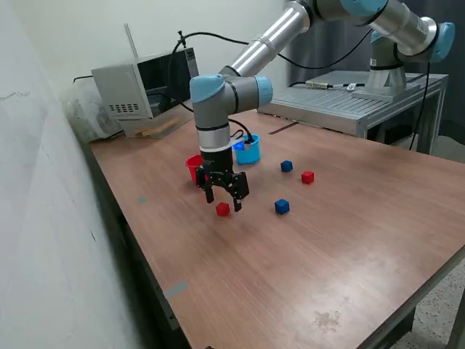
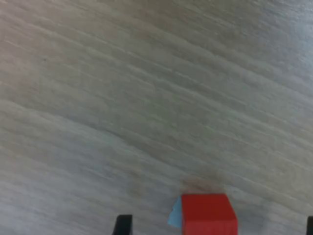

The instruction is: Place red objects in the red bin, and blue objects in the blue bin.

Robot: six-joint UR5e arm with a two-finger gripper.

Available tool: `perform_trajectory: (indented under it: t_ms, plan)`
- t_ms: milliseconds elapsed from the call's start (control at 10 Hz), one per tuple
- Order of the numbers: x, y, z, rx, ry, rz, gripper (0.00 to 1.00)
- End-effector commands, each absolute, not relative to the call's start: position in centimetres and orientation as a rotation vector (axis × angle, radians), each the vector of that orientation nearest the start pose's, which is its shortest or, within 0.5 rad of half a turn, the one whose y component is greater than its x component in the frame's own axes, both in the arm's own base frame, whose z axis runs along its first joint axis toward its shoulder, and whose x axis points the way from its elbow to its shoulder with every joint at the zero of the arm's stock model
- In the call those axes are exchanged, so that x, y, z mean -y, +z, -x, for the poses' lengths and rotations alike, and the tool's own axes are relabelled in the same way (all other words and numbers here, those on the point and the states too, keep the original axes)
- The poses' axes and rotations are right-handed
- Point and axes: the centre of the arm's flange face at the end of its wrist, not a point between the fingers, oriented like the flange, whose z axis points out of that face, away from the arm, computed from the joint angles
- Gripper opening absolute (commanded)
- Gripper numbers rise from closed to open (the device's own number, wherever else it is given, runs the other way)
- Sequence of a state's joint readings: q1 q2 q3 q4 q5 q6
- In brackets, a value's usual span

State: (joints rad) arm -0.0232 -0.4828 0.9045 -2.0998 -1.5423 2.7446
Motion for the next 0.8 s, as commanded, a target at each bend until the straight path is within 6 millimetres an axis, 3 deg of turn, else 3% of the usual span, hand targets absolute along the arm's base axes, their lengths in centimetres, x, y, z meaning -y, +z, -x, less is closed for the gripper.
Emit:
perform_trajectory:
  t_ms: [0, 200, 300, 700]
  plan:
    - [11.7, 10.8, 84.6, -1.812, 0.112, 2.663, 1.0]
    - [11.7, 10.8, 84.6, -1.812, 0.109, 2.664, 1.0]
    - [11.7, 10.7, 84.6, -1.812, 0.107, 2.663, 0.0]
    - [11.8, 9.7, 84.6, -1.81, 0.094, 2.659, 0.0]
